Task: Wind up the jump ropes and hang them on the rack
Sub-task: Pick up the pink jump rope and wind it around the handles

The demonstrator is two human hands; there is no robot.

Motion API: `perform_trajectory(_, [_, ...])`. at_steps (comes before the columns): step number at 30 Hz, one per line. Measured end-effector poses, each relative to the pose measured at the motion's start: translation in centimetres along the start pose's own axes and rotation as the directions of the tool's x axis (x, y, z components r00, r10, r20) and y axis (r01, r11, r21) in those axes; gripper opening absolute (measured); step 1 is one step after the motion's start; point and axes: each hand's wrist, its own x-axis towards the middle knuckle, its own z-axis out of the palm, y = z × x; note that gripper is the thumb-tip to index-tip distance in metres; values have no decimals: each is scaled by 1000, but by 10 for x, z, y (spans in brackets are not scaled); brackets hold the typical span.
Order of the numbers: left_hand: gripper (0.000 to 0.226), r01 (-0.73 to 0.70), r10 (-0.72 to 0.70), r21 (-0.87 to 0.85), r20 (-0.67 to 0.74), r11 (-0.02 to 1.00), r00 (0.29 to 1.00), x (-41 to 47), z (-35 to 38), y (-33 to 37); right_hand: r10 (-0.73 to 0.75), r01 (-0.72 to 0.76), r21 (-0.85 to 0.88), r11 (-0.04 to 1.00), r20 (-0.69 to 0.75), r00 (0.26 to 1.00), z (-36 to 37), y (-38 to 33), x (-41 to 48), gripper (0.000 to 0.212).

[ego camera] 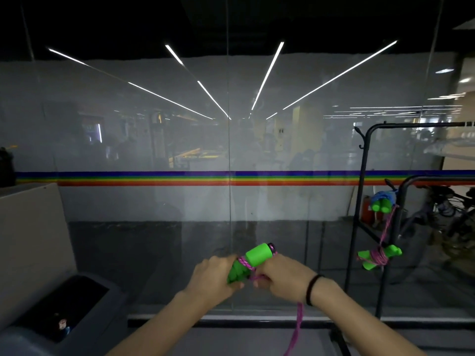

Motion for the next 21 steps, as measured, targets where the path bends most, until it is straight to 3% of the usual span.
perform_trajectory(5, [43,-157,134,83,230,984,964,6,-10,11,-90,89,22,996,31,995,-36,-3,-4,24])
perform_trajectory(10, [42,-363,314,92,335,927,888,14,-36,22,-135,128,325,937,-1,991,-49,8,7,19])
perform_trajectory(13, [39,-400,380,5,302,917,874,14,-43,26,-166,102,684,722,27,986,-39,20,13,12])
perform_trajectory(15, [40,-369,413,-213,226,905,882,15,-41,26,-132,83,852,516,-17,991,-29,27,12,12])
perform_trajectory(17, [38,-305,400,-443,139,843,906,16,-35,22,-63,103,950,294,-88,994,-17,34,11,17])
perform_trajectory(19, [37,-239,353,-567,100,789,930,15,-28,20,46,70,993,97,-75,996,-5,38,11,8])
perform_trajectory(20, [35,-206,327,-615,89,761,941,14,-25,20,97,51,998,24,-53,994,-2,37,10,5])
perform_trajectory(21, [32,-171,293,-670,73,722,953,14,-23,19,139,30,999,16,-32,990,4,39,9,19])
